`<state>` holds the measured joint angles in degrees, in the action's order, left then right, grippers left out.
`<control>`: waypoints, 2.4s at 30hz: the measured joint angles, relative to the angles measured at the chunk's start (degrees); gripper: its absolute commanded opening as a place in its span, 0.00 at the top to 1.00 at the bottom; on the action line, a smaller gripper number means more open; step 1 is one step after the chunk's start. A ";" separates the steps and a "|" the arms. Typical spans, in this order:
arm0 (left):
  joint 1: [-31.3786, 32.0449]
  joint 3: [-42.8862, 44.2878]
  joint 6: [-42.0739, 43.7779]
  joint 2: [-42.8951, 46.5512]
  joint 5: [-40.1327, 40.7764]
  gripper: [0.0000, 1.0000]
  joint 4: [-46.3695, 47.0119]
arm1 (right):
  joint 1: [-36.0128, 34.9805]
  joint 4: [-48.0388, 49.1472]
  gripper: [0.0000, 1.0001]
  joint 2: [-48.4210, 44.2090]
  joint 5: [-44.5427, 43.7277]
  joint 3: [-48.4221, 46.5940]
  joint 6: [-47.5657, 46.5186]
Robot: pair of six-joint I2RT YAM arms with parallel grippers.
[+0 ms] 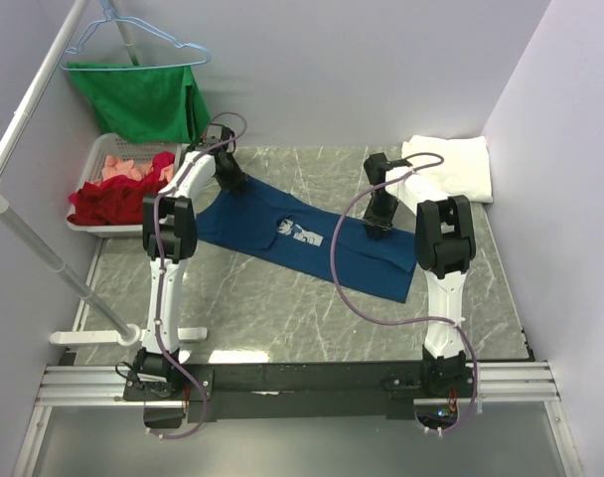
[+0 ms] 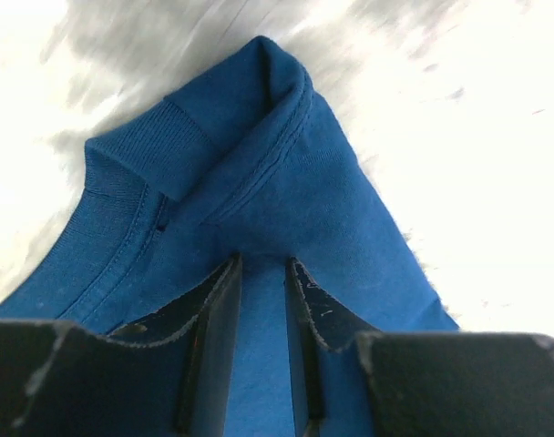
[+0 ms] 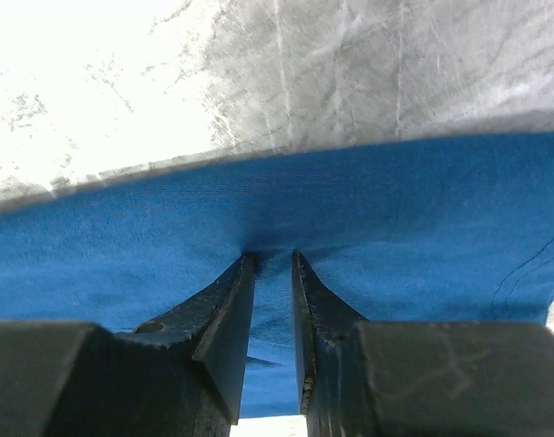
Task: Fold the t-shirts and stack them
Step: Fold the tshirt
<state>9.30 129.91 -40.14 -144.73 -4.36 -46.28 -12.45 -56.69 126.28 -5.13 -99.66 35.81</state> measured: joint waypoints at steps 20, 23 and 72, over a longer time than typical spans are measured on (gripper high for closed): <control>-0.70 -23.56 5.35 19.23 -3.32 0.62 19.28 | 0.00 8.55 0.28 -21.51 -4.33 14.12 -8.76; -0.70 -23.67 5.99 21.88 -2.56 0.61 19.37 | 0.00 10.10 0.27 -24.20 -4.76 16.68 -10.23; 0.31 -38.56 1.44 29.92 5.55 0.51 12.44 | -26.29 12.00 0.34 -29.31 7.85 42.73 1.42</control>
<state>9.61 91.35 -38.70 -114.80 1.19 -33.85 -38.74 -44.69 96.97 2.72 -56.93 37.23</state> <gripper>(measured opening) 0.486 0.659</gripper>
